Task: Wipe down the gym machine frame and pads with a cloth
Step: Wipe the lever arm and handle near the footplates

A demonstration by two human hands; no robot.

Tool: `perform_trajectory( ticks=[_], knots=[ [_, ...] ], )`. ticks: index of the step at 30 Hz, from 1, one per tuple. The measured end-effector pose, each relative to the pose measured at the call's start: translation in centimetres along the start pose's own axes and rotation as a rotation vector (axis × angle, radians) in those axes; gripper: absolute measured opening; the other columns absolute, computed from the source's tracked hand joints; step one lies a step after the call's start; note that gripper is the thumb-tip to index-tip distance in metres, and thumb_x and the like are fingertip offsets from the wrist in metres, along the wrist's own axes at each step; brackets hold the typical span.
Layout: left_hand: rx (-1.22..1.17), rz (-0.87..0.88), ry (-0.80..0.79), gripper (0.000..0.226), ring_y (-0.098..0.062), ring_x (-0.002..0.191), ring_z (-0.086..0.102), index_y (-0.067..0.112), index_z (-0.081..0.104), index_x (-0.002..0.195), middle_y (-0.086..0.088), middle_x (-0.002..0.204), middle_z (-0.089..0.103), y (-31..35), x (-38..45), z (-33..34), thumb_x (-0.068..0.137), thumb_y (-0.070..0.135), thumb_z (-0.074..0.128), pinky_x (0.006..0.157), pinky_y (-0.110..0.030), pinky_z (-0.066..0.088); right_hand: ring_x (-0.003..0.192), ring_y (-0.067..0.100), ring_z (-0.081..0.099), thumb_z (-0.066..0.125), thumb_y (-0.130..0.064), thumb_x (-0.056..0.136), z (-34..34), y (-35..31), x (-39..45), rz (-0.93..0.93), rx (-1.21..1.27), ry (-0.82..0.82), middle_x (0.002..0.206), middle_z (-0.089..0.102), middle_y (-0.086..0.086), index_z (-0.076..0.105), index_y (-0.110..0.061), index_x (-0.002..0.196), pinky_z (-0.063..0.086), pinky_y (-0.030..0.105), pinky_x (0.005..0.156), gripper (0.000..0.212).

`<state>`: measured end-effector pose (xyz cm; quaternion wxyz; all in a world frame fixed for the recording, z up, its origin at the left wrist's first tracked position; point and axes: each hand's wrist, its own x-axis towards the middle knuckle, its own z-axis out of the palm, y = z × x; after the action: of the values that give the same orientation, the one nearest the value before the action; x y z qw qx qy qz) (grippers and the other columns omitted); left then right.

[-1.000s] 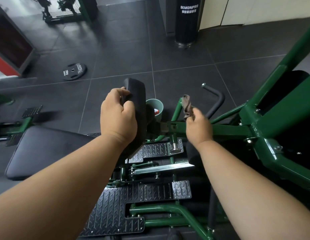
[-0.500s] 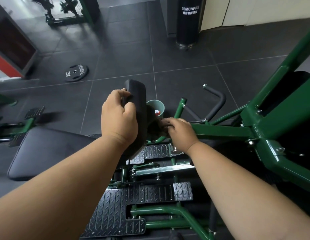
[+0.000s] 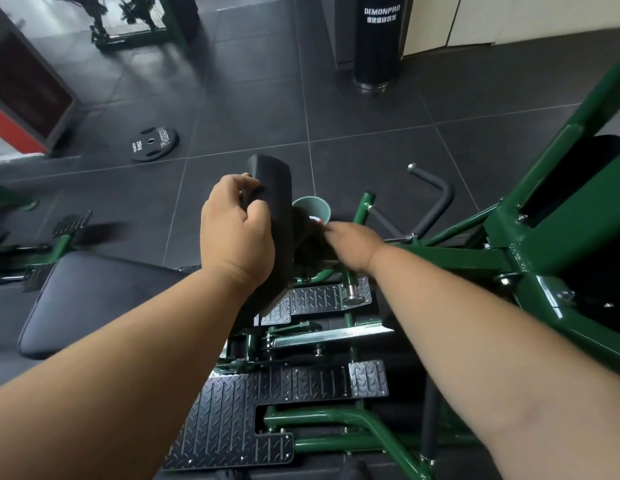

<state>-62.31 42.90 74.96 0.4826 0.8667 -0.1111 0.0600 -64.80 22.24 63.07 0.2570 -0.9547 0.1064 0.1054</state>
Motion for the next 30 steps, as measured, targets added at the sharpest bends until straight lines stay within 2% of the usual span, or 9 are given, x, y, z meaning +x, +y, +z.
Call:
perform_trajectory(
  ticks=[4,9,11,14,17,20,24,26,30],
  knots=[
    [0.005,0.005,0.000,0.033,-0.014,0.115,0.061,0.033,0.061,0.109,0.011,0.121,0.066,0.1,0.0,0.0,0.082,0.028,0.042,0.102,-0.044,0.050,0.108,0.040,0.065,0.039,-0.012,0.107,-2.9,2.3,0.3,-0.036,-0.234,-0.168,0.120,0.066,0.017,0.058,-0.011,0.121,0.053,0.042,0.087,0.023],
    [0.002,-0.005,0.001,0.034,-0.015,0.112,0.062,0.034,0.062,0.110,0.011,0.118,0.067,-0.1,0.1,0.0,0.083,0.028,0.043,0.100,-0.047,0.051,0.110,0.039,0.063,0.056,-0.018,0.108,-1.5,4.5,0.0,-0.216,-0.172,-0.093,0.118,0.064,0.023,0.065,0.002,0.122,0.050,0.045,0.094,0.026],
    [0.000,-0.009,-0.003,0.034,-0.016,0.111,0.062,0.034,0.062,0.110,0.010,0.117,0.067,-0.1,0.1,0.0,0.083,0.027,0.043,0.099,-0.047,0.051,0.112,0.039,0.063,0.052,-0.021,0.109,-1.3,7.3,-0.4,-0.118,-0.227,-0.055,0.121,0.063,0.021,0.061,0.000,0.128,0.051,0.046,0.093,0.030],
    [0.001,-0.007,-0.005,0.034,-0.016,0.110,0.062,0.033,0.062,0.111,0.010,0.117,0.066,-0.1,0.0,0.0,0.084,0.026,0.043,0.099,-0.046,0.051,0.110,0.038,0.065,0.046,-0.009,0.104,-1.6,10.2,-1.8,0.101,-0.248,-0.017,0.119,0.063,0.016,0.062,-0.002,0.115,0.054,0.046,0.090,0.020],
    [0.004,-0.001,-0.006,0.034,-0.017,0.113,0.061,0.033,0.062,0.111,0.008,0.118,0.066,-0.1,0.1,0.1,0.083,0.027,0.043,0.100,-0.046,0.050,0.106,0.037,0.064,0.042,-0.017,0.105,-1.4,7.4,-2.9,0.147,-0.066,0.083,0.110,0.064,0.012,0.062,-0.011,0.102,0.051,0.040,0.083,0.021],
    [0.008,0.010,0.003,0.036,-0.015,0.117,0.060,0.031,0.062,0.111,0.008,0.121,0.066,-0.1,0.1,0.1,0.082,0.028,0.042,0.103,-0.045,0.049,0.102,0.038,0.062,0.040,-0.030,0.109,0.5,2.6,-3.3,0.086,0.068,0.231,0.108,0.071,0.015,0.064,-0.017,0.100,0.047,0.043,0.085,0.029],
    [0.004,0.007,0.001,0.034,-0.013,0.115,0.061,0.033,0.061,0.110,0.010,0.119,0.066,0.0,0.1,0.0,0.082,0.028,0.041,0.102,-0.043,0.050,0.101,0.035,0.062,0.039,-0.027,0.099,2.8,-1.7,-4.3,-0.039,0.188,0.347,0.103,0.071,0.006,0.068,-0.017,0.101,0.048,0.046,0.090,0.030],
    [-0.002,0.010,0.002,0.033,-0.013,0.114,0.061,0.033,0.061,0.109,0.010,0.119,0.066,0.0,0.0,0.0,0.083,0.028,0.042,0.101,-0.044,0.050,0.107,0.027,0.062,0.047,-0.018,0.095,3.3,-1.6,-5.2,-0.083,0.246,0.406,0.108,0.070,0.002,0.070,-0.017,0.104,0.051,0.043,0.096,0.025],
    [-0.001,0.015,0.007,0.033,-0.012,0.114,0.061,0.034,0.060,0.108,0.011,0.119,0.066,-0.1,0.0,0.1,0.082,0.028,0.042,0.100,-0.040,0.050,0.141,0.025,0.053,0.063,-0.011,0.093,5.0,0.1,-7.6,-0.127,0.227,0.505,0.140,0.067,0.006,0.074,-0.016,0.117,0.044,0.042,0.117,0.027]
  ],
)
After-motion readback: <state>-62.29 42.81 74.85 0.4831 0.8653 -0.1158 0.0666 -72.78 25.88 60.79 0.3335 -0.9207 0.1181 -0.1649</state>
